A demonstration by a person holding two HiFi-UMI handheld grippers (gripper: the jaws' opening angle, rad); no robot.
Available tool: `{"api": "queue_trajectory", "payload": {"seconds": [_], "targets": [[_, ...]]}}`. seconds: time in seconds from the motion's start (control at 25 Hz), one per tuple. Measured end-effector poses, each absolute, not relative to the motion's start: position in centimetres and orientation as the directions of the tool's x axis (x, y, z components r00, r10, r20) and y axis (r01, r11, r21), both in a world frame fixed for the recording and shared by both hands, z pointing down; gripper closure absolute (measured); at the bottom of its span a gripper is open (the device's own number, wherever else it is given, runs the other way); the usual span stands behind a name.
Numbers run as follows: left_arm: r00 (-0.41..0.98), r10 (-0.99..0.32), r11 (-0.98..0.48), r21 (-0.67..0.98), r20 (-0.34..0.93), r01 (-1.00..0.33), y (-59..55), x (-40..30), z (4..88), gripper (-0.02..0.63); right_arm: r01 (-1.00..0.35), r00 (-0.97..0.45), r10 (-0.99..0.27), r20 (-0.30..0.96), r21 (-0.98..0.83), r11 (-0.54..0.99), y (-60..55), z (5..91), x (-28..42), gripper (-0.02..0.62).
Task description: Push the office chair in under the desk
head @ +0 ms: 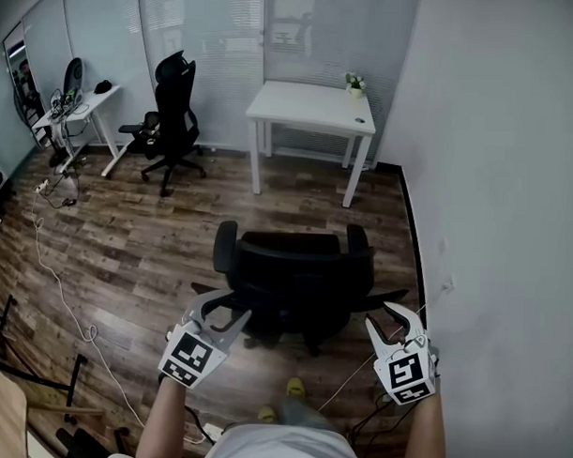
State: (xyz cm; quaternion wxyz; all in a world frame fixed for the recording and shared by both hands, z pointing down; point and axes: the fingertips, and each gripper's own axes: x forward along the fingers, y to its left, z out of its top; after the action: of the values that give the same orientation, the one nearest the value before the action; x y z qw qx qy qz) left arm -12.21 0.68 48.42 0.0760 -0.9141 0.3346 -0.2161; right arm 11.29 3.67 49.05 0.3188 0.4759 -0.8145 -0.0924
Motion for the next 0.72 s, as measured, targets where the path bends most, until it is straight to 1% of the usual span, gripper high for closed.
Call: {"api": "queue_trajectory", "payload": {"seconds": [0.12, 0.28, 0.48, 0.6, 0.72], "targets": [[0.685, -0.610, -0.792, -0.322, 0.398, -0.518, 0.2, -11.2, 49.0, 0.445, -0.613, -0.337, -0.794, 0.507, 0.521, 0.593, 2.8, 50.1, 11.6, 0.474], [0.668, -0.577, -0.815, -0.372, 0.469, -0.443, -0.3, -10.3, 50.2, 0.437, -0.507, -0.318, -0.760, 0.566, 0.576, 0.641, 1.9, 51.1, 12.3, 0.459], [0.594, -0.505, -0.855, -0.457, 0.626, -0.245, -0.3, -9.8, 52.9, 0.426, -0.363, -0.270, -0.715, 0.645, 0.619, 0.696, 1.2, 53.0, 12.0, 0.460], [0.545, -0.507, -0.846, -0.505, 0.668, -0.169, -0.6, -9.7, 53.9, 0.420, -0.295, -0.231, -0.719, 0.656, 0.657, 0.694, 0.5, 53.8, 11.9, 0.460], [0.498, -0.517, -0.832, -0.546, 0.696, -0.099, -0.9, -9.6, 54.6, 0.420, -0.259, -0.213, -0.726, 0.654, 0.678, 0.688, 0.2, 54.1, 11.8, 0.460]]}}
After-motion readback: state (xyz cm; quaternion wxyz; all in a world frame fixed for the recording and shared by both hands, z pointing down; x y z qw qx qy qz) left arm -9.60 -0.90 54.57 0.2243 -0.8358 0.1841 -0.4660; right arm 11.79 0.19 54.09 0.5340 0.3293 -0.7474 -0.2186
